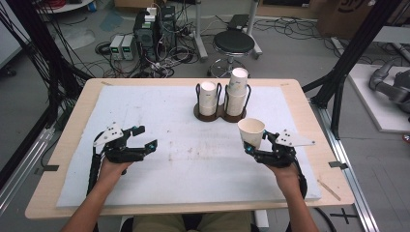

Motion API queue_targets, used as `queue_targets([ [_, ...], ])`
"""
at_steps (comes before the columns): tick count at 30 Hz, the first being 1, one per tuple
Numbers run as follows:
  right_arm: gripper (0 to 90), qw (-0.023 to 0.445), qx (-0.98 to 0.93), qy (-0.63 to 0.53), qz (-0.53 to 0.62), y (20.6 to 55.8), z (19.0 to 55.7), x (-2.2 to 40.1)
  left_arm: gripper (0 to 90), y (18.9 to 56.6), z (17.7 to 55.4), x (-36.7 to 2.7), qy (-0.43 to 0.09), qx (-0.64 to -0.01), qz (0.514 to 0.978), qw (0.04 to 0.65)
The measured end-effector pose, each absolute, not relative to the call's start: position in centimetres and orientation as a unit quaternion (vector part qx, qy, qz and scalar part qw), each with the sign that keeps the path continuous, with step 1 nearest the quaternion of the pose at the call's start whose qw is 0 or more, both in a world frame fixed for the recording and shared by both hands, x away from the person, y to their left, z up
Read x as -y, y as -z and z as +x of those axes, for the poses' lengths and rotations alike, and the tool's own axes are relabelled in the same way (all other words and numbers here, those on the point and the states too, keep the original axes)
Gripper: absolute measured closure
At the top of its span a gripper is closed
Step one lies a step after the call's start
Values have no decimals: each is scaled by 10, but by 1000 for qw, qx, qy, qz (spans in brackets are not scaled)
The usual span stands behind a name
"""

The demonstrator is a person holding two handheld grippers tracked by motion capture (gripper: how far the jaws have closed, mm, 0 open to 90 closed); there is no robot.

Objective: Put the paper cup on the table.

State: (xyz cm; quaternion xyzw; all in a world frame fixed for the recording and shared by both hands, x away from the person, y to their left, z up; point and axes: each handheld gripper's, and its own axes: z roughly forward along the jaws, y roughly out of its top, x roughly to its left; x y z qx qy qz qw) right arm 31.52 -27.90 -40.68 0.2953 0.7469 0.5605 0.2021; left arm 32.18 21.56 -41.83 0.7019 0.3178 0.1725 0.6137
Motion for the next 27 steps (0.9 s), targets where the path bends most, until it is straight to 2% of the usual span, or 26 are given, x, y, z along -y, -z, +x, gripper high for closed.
queue_targets([
  [16,361,202,-748,-554,303,412,322,275,193,416,319,-219,-179,-321,696,617],
  [27,361,187,-763,-530,320,427,346,259,194,418,320,-218,-177,-321,702,610],
])
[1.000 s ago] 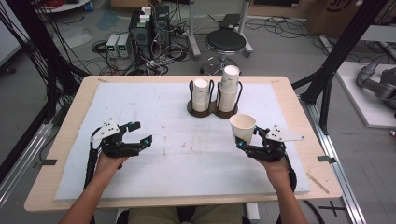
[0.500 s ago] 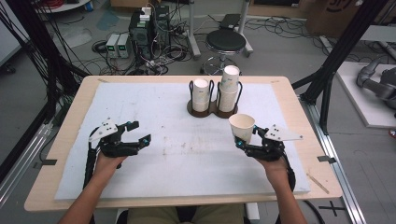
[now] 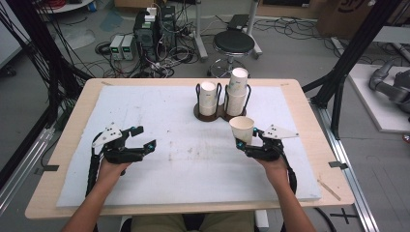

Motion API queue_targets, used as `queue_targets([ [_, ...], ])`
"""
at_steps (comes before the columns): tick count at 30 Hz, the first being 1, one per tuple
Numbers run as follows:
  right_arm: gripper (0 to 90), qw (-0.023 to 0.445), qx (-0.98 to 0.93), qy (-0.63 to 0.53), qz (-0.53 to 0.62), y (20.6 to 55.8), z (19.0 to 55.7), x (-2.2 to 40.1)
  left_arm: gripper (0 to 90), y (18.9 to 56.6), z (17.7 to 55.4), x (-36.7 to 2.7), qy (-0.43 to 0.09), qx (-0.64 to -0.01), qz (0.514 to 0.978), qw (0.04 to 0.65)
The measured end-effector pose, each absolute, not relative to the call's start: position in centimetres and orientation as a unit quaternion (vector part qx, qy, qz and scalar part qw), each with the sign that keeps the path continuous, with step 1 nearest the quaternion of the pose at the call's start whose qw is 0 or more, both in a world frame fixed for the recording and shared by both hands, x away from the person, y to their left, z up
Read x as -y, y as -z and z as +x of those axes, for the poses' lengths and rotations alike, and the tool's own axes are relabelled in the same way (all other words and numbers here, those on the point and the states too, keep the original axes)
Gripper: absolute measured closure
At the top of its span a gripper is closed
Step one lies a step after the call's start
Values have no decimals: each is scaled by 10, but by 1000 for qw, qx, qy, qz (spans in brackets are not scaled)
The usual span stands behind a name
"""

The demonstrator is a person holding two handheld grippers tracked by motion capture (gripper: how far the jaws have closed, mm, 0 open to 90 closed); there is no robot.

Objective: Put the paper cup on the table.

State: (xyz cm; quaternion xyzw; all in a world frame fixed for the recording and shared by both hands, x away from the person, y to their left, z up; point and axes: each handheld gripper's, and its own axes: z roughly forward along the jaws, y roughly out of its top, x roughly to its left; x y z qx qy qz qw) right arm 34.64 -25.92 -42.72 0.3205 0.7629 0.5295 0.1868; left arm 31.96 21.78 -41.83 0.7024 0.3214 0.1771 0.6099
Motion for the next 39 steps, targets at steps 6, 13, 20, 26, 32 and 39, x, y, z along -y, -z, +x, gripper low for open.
queue_targets([
  [6,361,184,-786,-484,337,440,360,251,194,419,320,-218,-177,-321,703,609],
  [13,359,171,-804,-447,352,449,365,251,195,419,320,-217,-176,-322,705,607],
  [20,350,166,-819,-425,348,450,362,253,196,419,320,-218,-176,-323,704,607],
  [26,345,158,-835,-404,338,449,355,262,199,420,320,-217,-176,-323,705,606],
  [32,306,155,-838,-401,335,451,354,265,200,420,320,-217,-178,-325,707,602],
  [39,208,149,-833,-401,350,450,352,269,175,420,321,-218,-177,-334,706,598],
])
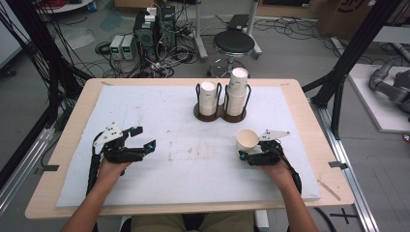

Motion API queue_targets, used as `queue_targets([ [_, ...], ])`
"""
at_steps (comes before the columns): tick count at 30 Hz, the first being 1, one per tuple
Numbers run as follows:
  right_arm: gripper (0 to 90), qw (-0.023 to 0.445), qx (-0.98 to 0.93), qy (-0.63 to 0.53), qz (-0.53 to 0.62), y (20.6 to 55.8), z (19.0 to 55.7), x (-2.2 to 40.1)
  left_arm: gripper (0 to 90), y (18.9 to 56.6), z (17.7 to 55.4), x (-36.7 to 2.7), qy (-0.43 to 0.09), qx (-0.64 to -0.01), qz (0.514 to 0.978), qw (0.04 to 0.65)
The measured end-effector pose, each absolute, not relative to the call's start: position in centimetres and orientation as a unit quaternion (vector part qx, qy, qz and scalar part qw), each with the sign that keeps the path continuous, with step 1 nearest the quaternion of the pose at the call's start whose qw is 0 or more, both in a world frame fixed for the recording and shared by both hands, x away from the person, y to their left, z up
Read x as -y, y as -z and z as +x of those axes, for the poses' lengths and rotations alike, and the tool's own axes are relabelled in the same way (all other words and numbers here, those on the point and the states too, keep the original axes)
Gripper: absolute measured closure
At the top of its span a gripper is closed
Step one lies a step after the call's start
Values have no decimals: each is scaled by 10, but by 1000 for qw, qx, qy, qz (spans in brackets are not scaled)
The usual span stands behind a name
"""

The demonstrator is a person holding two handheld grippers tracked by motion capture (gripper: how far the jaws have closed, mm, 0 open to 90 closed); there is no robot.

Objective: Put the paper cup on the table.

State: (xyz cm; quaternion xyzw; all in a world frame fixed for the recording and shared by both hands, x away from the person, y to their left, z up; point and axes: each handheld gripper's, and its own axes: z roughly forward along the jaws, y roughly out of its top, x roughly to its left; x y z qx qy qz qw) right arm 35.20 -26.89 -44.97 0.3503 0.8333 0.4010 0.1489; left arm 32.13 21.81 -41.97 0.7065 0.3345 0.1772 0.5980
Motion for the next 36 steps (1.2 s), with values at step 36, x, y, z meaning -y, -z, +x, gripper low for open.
queue_targets([
  [36,209,218,-760,-503,349,401,282,299,174,411,299,-228,-188,-320,688,624],
])
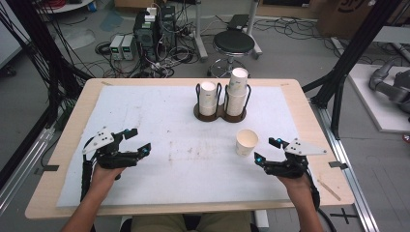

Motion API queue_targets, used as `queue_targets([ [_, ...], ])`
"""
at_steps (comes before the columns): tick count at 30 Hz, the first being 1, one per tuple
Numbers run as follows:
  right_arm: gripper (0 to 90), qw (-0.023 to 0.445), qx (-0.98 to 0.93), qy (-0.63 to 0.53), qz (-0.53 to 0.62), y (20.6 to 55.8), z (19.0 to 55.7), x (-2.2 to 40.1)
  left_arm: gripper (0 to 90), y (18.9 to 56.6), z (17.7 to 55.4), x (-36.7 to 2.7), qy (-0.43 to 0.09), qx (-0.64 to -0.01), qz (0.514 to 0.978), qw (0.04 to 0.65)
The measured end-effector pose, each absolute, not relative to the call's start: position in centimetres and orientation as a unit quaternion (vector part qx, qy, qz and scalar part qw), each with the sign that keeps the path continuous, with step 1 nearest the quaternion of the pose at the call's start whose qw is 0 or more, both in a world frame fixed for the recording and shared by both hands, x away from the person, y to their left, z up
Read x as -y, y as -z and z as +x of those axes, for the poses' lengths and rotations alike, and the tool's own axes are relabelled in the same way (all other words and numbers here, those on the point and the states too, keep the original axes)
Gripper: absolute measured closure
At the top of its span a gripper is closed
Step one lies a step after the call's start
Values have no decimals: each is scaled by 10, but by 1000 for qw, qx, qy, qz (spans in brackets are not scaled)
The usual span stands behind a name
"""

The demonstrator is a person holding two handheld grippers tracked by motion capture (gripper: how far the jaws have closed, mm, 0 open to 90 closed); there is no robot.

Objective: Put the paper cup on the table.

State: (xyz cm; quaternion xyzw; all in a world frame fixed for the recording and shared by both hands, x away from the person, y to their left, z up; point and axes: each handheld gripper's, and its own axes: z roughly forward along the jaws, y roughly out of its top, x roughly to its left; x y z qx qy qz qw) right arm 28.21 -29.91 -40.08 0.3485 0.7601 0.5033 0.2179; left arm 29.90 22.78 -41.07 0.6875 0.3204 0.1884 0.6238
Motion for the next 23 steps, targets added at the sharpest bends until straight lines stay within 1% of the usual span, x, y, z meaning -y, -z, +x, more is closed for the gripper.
queue_targets([
  [23,208,224,-750,-512,353,404,287,304,175,414,300,-229,-191,-328,690,616],
])
